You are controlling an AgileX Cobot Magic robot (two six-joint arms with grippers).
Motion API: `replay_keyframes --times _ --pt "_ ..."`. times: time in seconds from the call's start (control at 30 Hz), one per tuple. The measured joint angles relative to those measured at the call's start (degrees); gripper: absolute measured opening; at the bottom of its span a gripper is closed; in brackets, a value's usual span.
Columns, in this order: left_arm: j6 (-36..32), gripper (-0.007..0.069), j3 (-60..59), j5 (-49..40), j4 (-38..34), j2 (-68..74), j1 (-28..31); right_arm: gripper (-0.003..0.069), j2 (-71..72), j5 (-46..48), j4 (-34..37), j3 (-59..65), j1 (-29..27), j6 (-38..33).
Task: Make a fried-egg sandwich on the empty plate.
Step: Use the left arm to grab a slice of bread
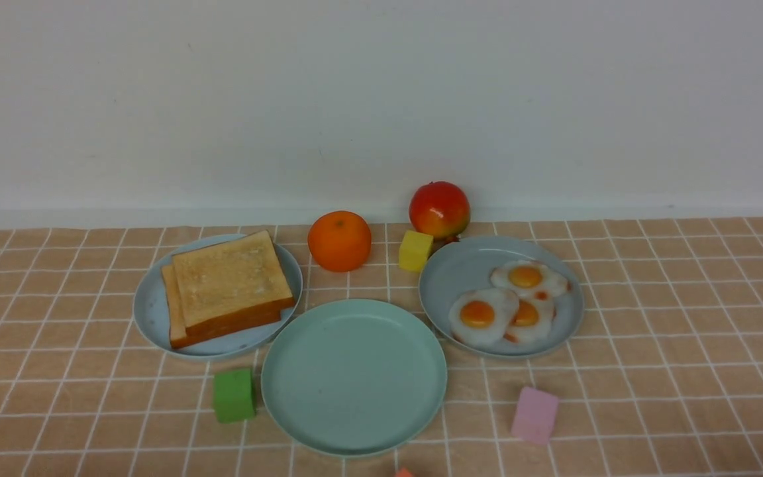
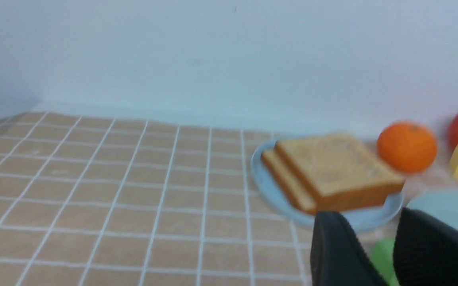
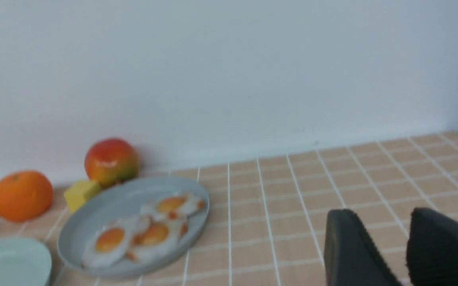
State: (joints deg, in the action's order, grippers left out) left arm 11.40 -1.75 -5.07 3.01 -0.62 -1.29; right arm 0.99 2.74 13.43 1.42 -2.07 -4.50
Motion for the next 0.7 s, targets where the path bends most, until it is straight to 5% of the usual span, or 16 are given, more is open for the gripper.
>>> replay_keyframes --times 0.4,0.7 --pt "1.85 0.0238 0.0 2.82 -0.96 0.0 0.0 0.0241 0.0 -14.57 4.12 0.02 0.0 4.5" --pt "11.2 0.0238 0.16 28.32 -8.56 0.0 0.0 0.0241 -2.61 -19.32 6.29 -10.95 -0.07 15.69"
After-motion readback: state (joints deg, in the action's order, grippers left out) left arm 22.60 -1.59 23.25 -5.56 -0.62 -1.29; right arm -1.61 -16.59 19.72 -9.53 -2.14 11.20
